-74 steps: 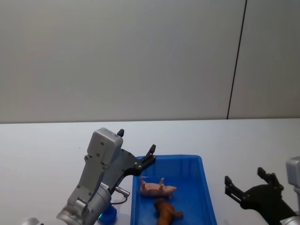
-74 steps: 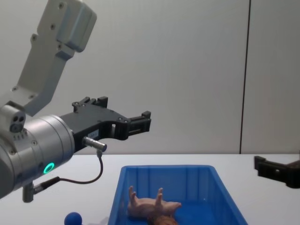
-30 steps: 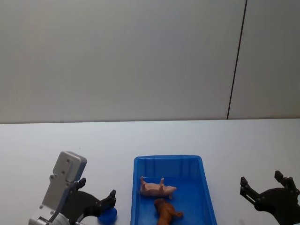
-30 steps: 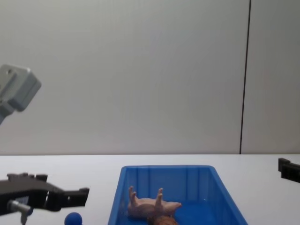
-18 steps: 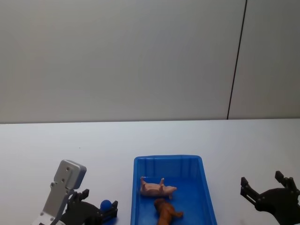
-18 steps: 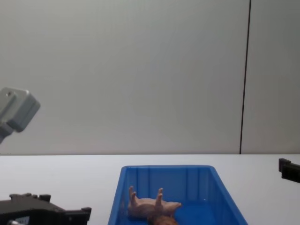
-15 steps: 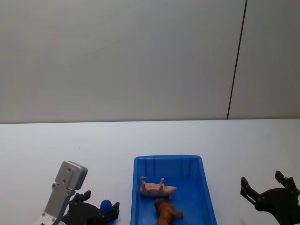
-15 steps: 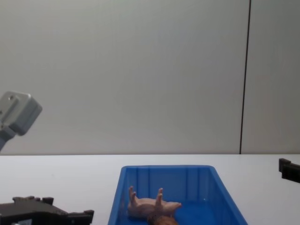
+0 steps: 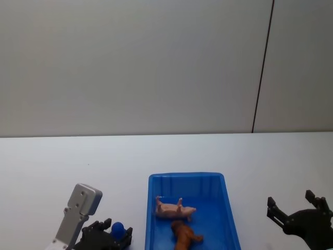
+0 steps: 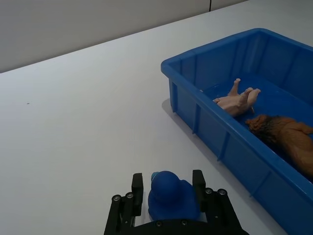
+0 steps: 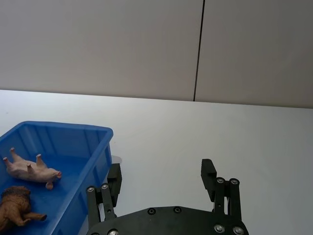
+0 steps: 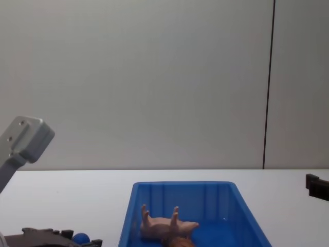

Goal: Pick up the two dolls from the table and place them into the box.

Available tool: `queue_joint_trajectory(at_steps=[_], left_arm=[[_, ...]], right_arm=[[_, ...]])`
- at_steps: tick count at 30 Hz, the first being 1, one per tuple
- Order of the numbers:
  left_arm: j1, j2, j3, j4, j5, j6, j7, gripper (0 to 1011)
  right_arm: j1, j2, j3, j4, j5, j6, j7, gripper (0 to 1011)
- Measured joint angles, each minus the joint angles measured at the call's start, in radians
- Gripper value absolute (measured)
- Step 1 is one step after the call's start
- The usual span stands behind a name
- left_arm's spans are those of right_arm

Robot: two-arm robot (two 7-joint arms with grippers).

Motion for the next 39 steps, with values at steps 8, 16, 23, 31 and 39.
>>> queue_joint_trajectory(at_steps=[8, 16, 23, 31, 39], left_arm=[[0.0, -0.003, -0.001, 0.012, 0.007, -0.004, -0.002, 413], [0.005, -0.003, -0.002, 0.013, 0.01, -0.016, 0.004, 278], [0.007, -0.006, -0.003, 0.008, 0.015, -0.034, 0.006, 228], [0.006, -0.011, -0.003, -0.019, 0.028, -0.062, 0.006, 187], [-0.009, -0.018, -0.003, -0.058, 0.065, -0.083, -0.018, 142]], right_arm=[[0.0, 0.0, 0.0, 0.0, 0.0, 0.0, 0.0, 1001], [0.0, 0.0, 0.0, 0.0, 0.0, 0.0, 0.0, 1001], [0.0, 0.0, 0.0, 0.0, 0.0, 0.0, 0.0, 1001], [0.0, 0.0, 0.0, 0.0, 0.0, 0.0, 0.0, 1001], [0.0, 0.0, 0.0, 0.0, 0.0, 0.0, 0.0, 1001]])
